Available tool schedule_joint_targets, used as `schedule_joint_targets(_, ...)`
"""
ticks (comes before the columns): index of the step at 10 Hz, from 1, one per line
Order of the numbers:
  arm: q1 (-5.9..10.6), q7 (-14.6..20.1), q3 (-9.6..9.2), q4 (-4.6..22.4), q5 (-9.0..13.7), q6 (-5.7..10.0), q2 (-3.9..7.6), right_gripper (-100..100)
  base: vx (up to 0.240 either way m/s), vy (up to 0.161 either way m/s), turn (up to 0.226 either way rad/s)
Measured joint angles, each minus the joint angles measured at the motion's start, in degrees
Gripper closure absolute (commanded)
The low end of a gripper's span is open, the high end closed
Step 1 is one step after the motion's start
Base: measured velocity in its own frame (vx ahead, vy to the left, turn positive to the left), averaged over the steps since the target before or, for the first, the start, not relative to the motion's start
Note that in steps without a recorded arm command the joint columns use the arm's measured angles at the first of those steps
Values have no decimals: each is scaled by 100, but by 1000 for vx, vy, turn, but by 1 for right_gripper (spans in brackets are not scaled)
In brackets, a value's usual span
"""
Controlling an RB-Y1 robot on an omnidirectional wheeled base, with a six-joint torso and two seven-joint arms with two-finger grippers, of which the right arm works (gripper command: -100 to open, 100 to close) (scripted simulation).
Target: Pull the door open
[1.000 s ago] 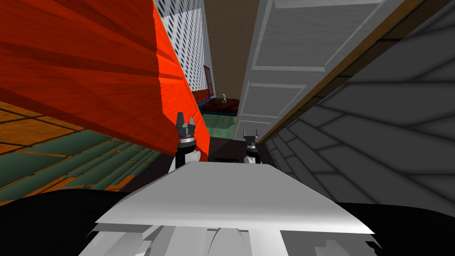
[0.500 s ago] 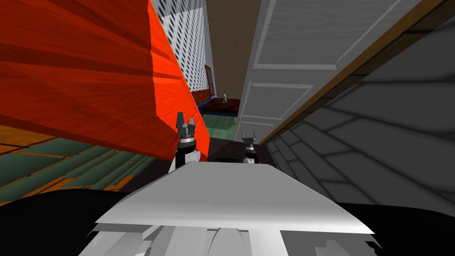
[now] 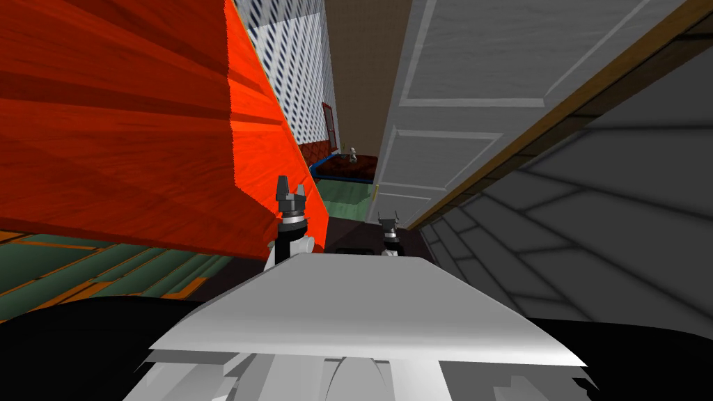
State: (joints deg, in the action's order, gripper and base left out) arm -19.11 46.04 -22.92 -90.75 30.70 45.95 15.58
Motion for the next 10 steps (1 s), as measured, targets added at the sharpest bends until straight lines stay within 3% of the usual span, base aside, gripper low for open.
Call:
schedule_joint_targets(2, 1, 160, -114, 127, 132, 19, 42, -100, 108, -10, 20)
schedule_joint_targets(6, 169, 628, -341, 721, 427, 199, 184, -100, 123, 8, 2)
schedule_joint_targets(10, 184, 1026, -557, 1064, 701, 310, 341, -100, 108, 23, -17)
